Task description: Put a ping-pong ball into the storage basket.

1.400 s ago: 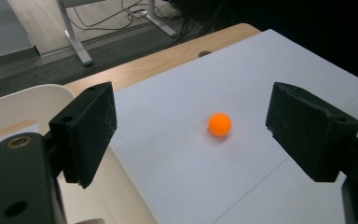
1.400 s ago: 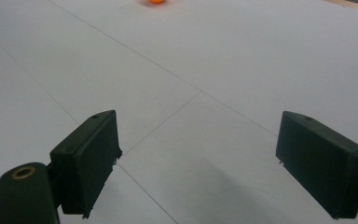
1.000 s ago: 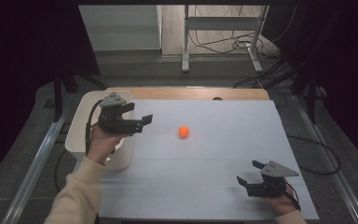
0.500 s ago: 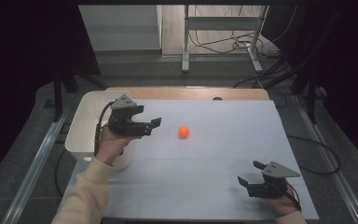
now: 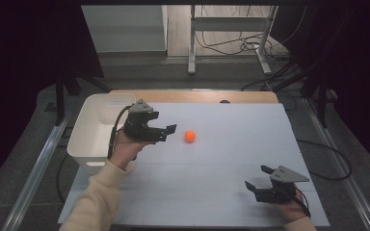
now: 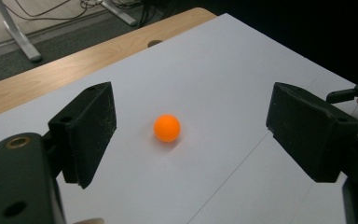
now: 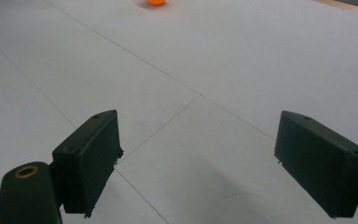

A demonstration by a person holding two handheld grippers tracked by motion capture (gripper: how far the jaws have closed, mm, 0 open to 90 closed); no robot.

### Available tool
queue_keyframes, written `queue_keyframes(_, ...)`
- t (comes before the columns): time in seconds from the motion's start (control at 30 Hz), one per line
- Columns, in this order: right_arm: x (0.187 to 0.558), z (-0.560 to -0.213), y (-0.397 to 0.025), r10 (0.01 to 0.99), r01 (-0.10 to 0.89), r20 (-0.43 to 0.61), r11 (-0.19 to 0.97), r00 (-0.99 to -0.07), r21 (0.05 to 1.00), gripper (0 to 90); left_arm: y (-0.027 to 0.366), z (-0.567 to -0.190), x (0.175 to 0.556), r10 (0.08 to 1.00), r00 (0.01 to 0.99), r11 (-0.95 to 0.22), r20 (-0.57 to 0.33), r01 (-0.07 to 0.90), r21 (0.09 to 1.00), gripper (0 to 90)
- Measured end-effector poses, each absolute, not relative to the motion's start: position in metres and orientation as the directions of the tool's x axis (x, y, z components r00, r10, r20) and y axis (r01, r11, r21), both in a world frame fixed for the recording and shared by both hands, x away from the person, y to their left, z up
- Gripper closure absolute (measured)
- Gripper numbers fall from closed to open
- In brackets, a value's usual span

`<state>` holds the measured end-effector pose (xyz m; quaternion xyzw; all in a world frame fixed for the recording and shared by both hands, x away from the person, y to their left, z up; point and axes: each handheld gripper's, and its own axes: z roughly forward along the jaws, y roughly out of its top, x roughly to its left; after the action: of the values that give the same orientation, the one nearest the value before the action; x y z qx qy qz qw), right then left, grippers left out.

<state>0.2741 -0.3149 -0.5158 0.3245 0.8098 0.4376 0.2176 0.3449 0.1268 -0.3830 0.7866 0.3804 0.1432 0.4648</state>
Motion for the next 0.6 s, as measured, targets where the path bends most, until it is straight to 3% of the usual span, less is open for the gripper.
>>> queue_keyframes(0.6,0.28,-0.517,-0.313,0.715,0.347,-0.047,0.394,-0.697,0.851,14.5,0.107,-0.407,0.36,0.725,0.668,-0.286,-0.17,0.517,0.807,15.6)
